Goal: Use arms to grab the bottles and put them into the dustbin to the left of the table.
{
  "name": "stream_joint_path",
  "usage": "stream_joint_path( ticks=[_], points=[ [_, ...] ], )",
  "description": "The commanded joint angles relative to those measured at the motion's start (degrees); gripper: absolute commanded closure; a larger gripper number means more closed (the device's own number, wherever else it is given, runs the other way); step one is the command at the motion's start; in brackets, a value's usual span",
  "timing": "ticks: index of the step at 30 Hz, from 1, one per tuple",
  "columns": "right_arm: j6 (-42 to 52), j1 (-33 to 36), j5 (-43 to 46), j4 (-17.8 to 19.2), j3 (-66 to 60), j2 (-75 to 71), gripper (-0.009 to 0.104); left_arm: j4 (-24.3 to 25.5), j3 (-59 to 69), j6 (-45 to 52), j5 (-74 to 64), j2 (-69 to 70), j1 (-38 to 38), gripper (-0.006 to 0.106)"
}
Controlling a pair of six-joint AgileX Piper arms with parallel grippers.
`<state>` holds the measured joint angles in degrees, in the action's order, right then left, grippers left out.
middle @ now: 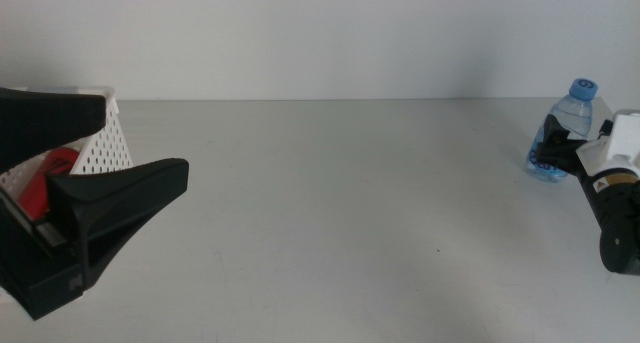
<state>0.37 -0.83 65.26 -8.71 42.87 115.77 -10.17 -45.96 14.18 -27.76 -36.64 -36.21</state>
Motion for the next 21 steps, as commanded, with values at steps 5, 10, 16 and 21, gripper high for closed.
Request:
stream_joint_path(
  ticks=[5, 10, 16, 21],
  points=[
    [0.9, -0.4, 4.1, 0.7, 7.8, 1.0, 0.001, -0.6, -1.6, -0.8, 4.5, -0.1, -0.4, 0.011],
    [0.9, -0.4, 3.1, 0.7, 10.6, 3.2, 0.006, -0.6, -1.6, -0.8, 4.5, -0.1, -0.4, 0.011],
    [1.0, -0.4, 1.3, 2.0, 11.4, 5.5, 0.041, -0.6, -1.6, -0.8, 4.5, -0.1, -0.4, 0.011],
    [0.5, -0.2, -0.7, 9.3, 11.6, 5.5, 0.096, -0.6, -1.6, -0.8, 4.5, -0.1, -0.4, 0.011]
  ],
)
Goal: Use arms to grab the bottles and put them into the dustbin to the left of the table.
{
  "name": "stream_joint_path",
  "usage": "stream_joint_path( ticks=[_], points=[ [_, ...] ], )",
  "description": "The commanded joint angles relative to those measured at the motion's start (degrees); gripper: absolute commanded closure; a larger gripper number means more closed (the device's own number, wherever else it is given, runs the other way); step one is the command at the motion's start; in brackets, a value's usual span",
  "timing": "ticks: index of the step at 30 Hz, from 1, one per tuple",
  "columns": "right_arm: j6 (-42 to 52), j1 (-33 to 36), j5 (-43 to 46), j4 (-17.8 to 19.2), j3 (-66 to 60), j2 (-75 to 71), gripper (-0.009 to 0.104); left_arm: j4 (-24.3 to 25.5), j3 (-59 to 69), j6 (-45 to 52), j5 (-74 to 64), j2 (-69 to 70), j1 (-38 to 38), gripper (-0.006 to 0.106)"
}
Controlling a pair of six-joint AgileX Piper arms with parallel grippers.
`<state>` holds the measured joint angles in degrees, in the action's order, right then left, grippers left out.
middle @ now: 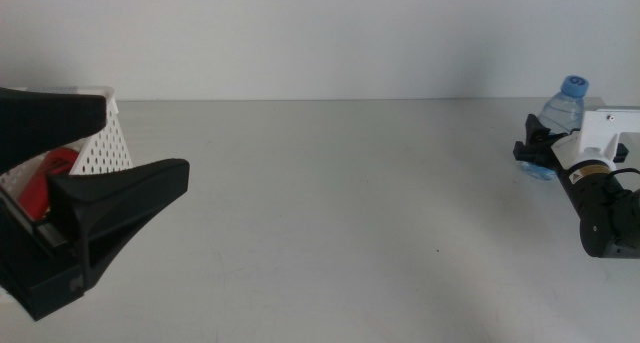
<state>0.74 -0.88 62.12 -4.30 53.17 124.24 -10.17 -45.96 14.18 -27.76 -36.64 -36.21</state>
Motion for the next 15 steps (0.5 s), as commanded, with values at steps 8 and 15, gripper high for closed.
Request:
stream_joint_path(
  ticks=[8, 15],
  points=[
    [-11.2, 7.3, 2.1, 25.8, 7.5, -4.9, 0.096, -0.6, -1.6, -0.8, 4.5, -0.1, -0.4, 0.011],
    [-24.2, 19.6, -4.5, 36.9, 19.2, -4.2, 0.096, -0.6, -1.6, -0.8, 4.5, -0.1, -0.4, 0.011]
  ],
)
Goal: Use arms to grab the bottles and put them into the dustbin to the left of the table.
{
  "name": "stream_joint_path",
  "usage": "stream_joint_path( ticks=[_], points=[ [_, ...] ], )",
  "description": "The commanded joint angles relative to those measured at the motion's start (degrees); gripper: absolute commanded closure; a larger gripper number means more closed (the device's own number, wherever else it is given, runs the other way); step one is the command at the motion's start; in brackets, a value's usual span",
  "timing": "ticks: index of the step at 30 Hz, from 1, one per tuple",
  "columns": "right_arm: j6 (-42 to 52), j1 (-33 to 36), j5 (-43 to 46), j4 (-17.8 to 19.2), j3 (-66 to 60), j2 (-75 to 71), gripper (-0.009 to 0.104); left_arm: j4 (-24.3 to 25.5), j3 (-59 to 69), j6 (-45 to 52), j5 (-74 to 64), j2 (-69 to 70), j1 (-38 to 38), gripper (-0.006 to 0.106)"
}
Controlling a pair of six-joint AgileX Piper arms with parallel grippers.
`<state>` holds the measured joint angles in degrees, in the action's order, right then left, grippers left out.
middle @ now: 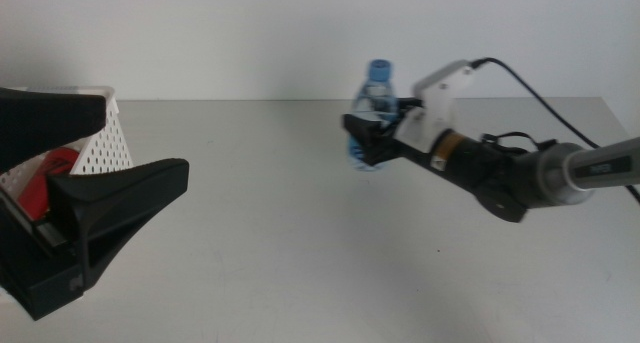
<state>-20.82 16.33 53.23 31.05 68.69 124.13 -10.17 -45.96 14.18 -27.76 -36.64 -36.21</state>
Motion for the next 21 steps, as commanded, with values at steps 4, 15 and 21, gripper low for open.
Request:
stream_joint_path(
  ticks=[4, 15, 21],
  points=[
    [-4.1, 8.1, 1.3, 4.1, 7.3, -2.8, 0.096, -0.6, -1.6, -0.8, 4.5, -0.1, -0.4, 0.011],
    [-4.2, 14.1, 0.3, 4.9, 7.5, 0.5, 0.096, -0.6, -1.6, -0.8, 4.5, -0.1, -0.4, 0.011],
    [-5.4, 14.2, -1.4, 4.9, 7.5, 0.6, 0.085, -0.6, -1.6, -0.8, 4.5, -0.1, -0.4, 0.011]
  ],
)
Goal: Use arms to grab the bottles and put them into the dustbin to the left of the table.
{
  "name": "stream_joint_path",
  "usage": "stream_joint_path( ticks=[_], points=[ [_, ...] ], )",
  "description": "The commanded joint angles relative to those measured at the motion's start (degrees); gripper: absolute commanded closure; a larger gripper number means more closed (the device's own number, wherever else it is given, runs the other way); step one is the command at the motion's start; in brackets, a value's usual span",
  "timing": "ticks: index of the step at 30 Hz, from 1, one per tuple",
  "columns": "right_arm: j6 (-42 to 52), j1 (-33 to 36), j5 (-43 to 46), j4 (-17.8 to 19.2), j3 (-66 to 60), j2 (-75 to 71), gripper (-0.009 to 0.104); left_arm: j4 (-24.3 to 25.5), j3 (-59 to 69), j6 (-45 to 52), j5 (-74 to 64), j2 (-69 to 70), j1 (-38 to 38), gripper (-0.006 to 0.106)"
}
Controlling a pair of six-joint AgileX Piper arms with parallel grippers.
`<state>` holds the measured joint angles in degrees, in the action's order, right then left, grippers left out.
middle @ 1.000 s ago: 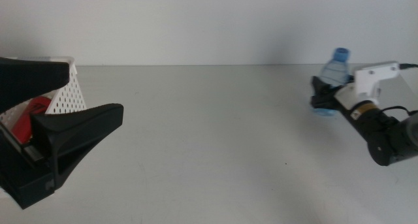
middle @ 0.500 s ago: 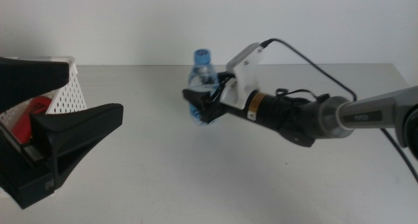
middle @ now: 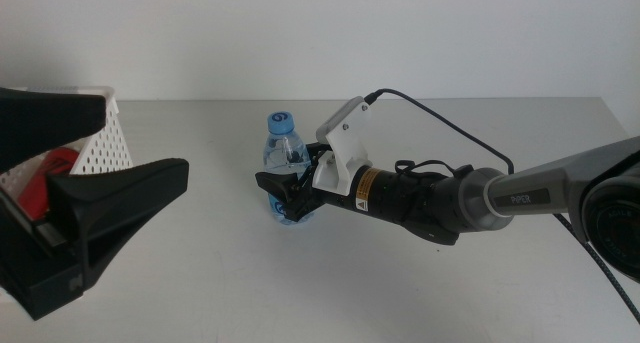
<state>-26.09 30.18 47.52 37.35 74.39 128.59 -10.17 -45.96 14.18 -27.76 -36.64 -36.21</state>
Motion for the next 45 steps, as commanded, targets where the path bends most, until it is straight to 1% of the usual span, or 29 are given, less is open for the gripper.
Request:
stream_joint_path(
  ticks=[1, 3, 5, 7, 9, 11, 13, 17, 24, 27, 30, 33, 38, 43, 44, 45],
  points=[
    [-0.2, 0.3, 4.1, -1.4, 1.8, -3.9, 0.081, -0.6, -1.6, -0.8, 4.5, -0.1, -0.4, 0.011],
    [-0.2, 0.3, 3.0, -1.0, 1.8, -3.9, 0.069, -0.6, -1.6, -0.8, 4.5, -0.1, -0.4, 0.011],
    [-0.3, 0.3, 2.3, -0.1, 1.8, -3.9, 0.054, -0.6, -1.6, -0.8, 4.5, -0.1, -0.4, 0.011],
    [-1.4, 0.3, 1.2, 1.2, 1.8, -4.3, 0.039, -0.6, -1.6, -0.8, 4.5, -0.1, -0.4, 0.011],
    [-3.0, 0.2, 0.8, 3.4, 1.3, -4.9, 0.023, -0.6, -1.6, -0.8, 4.5, -0.1, -0.4, 0.011],
    [-3.9, 0.1, 0.8, 5.1, 0.4, -5.9, 0.014, -0.6, -1.6, -0.8, 4.5, -0.1, -0.4, 0.011],
    [-4.2, -0.1, 0.7, 5.9, -1.3, -7.1, 0.009, -0.6, -1.6, -0.8, 4.5, -0.1, -0.4, 0.011],
    [-4.2, -1.2, 0.0, 5.7, -6.1, -11.4, 0.011, -0.6, -1.6, -0.8, 4.5, -0.1, -0.4, 0.011],
    [-5.9, -4.9, -0.3, 6.2, -17.0, -24.0, 0.02, -0.6, -1.6, -0.8, 4.5, -0.1, -0.4, 0.011],
    [-10.0, -6.3, -1.2, 7.3, -21.5, -31.1, 0.022, -0.6, -1.6, -0.8, 4.5, -0.1, -0.4, 0.011],
    [-12.8, -6.8, -5.9, 9.4, -24.5, -39.0, 0.023, -0.6, -1.6, -0.8, 4.5, -0.1, -0.4, 0.011],
    [-15.7, -6.7, -11.5, 13.1, -26.6, -45.5, 0.023, -0.6, -1.6, -0.8, 4.5, -0.1, -0.4, 0.011],
    [-26.2, -6.7, -18.4, 22.5, -28.4, -54.3, 0.023, -0.6, -1.6, -0.8, 4.5, -0.1, -0.4, 0.011],
    [-35.9, -6.7, -20.2, 31.4, -30.1, -60.4, 0.023, -0.6, -1.6, -0.8, 4.5, -0.1, -0.4, 0.011],
    [-37.2, -6.7, -20.0, 32.3, -30.9, -61.4, 0.023, -0.6, -1.6, -0.8, 4.5, -0.1, -0.4, 0.011],
    [-38.1, -6.7, -20.1, 32.0, -31.8, -62.7, 0.023, -0.6, -1.6, -0.8, 4.5, -0.1, -0.4, 0.011]
  ],
)
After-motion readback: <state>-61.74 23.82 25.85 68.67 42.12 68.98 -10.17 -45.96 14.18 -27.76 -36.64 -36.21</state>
